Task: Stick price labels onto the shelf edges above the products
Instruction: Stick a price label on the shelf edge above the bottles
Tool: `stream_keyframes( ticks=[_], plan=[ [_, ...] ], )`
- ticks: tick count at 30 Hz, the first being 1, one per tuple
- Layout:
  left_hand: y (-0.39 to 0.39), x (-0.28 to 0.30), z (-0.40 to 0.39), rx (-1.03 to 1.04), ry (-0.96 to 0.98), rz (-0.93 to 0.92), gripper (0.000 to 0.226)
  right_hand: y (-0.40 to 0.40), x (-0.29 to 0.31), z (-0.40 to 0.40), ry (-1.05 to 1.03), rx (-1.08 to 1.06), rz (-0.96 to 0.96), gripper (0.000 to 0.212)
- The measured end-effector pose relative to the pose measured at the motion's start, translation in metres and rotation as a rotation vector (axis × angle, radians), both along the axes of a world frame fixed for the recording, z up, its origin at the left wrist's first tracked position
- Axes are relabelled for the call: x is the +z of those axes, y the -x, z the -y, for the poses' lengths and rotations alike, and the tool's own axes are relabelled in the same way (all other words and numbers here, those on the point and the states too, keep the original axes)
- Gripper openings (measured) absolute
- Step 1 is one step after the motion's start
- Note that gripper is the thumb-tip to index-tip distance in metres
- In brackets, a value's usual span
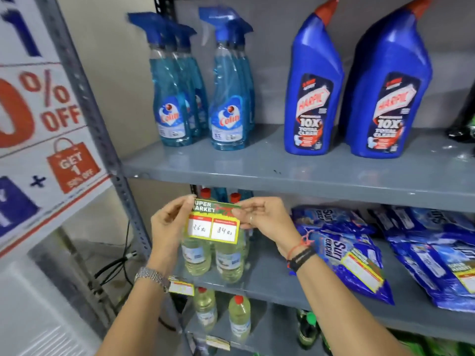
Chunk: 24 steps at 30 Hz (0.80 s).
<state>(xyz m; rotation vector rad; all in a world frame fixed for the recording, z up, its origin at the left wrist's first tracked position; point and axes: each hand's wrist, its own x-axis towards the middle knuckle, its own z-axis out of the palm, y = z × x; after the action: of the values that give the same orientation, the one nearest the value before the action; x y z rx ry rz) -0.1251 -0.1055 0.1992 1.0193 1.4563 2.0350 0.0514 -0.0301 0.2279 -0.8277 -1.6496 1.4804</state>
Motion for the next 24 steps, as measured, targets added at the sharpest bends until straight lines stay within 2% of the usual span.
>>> stream_keyframes(
  ticks=[5, 10, 12, 18, 22, 24],
  plan=[
    [0.062, 0.033, 0.0, 0.088, -0.034, -0.127, 0.008, 0.064, 0.035, 0.005, -0.211, -0.103, 0.068, 0.021],
    [0.096, 0.039, -0.017, 0.109, 0.015, -0.219, 0.015, 0.097, 0.044, 0.005, -0.423, -0.31, 0.208, 0.013],
    [0.104, 0.038, -0.021, 0.092, 0.03, -0.225, 0.004, 0.103, 0.043, 0.006, -0.454, -0.362, 0.224, 0.011],
    [0.11, 0.036, -0.024, 0.081, 0.009, -0.25, 0.002, 0.108, 0.041, 0.008, -0.476, -0.439, 0.24, 0.008],
    [0.106, 0.041, -0.02, 0.164, 0.007, -0.298, 0.011, 0.112, 0.042, 0.01, -0.487, -0.482, 0.235, 0.009],
    [0.105, 0.045, -0.018, 0.226, 0.025, -0.364, 0.014, 0.114, 0.041, 0.012, -0.583, -0.531, 0.345, 0.014]
  ],
)
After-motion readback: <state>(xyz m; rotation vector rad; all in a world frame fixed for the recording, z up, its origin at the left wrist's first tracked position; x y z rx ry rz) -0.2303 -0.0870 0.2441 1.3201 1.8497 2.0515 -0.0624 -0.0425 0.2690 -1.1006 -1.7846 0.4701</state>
